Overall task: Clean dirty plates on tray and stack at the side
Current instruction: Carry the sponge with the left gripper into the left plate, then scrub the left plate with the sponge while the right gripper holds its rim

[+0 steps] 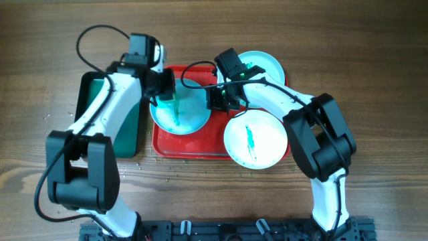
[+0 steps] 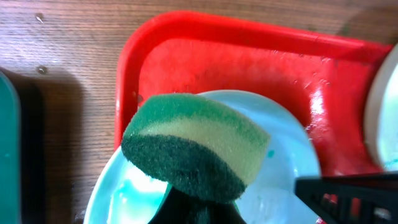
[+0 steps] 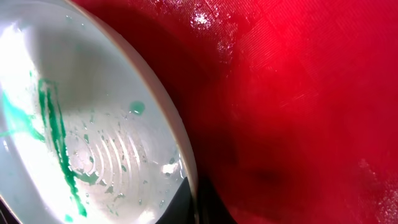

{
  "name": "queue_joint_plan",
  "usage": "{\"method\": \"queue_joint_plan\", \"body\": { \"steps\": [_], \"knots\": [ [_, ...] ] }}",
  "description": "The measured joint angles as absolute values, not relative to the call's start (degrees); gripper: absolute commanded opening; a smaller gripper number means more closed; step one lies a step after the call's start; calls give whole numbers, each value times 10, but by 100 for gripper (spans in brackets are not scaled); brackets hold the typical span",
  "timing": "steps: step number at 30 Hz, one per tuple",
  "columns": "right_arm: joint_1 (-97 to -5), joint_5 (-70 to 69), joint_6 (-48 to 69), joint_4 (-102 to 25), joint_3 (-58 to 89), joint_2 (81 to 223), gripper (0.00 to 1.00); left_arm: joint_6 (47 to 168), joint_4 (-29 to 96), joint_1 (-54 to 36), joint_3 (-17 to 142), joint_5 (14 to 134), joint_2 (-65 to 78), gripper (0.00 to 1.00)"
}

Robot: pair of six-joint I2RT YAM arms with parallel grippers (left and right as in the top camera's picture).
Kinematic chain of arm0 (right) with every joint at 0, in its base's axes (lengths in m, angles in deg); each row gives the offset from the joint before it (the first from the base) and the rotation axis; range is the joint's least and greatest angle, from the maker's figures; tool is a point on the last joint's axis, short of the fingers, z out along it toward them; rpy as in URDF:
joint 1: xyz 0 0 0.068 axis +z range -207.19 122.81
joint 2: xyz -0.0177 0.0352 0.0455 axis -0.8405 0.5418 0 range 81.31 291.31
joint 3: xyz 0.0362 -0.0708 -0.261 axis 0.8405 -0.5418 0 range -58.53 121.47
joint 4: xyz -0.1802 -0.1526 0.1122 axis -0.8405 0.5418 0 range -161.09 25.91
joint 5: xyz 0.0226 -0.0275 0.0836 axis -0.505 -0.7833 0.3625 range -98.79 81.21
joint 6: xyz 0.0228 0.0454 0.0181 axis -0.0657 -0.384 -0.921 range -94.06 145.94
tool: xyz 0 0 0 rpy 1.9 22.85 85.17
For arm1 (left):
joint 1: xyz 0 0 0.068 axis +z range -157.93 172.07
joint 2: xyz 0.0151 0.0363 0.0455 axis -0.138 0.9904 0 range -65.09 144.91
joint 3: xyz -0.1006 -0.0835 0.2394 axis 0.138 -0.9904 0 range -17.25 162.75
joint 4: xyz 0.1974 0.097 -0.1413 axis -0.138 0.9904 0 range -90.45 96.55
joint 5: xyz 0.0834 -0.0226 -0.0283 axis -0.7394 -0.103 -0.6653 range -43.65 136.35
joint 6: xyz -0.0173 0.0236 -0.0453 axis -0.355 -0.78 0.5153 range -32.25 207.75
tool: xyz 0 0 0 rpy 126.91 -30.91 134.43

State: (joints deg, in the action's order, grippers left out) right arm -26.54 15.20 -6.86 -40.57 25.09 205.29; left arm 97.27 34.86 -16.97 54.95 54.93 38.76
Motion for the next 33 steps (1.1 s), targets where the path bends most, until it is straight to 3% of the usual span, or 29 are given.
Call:
{"method": "queue_joint_plan", "body": {
  "steps": [9,23,33],
  "knots": [
    [-272,145,-68,-376,259,2053,4,976,325,-219,506,453,412,4],
    [-281,96,-55,-339,274,2050,4,1013,295,-252,520,430,463,4],
    [-284,84,-55,-336,274,2047,4,901,326,-270,525,681,476,4]
  ]
}}
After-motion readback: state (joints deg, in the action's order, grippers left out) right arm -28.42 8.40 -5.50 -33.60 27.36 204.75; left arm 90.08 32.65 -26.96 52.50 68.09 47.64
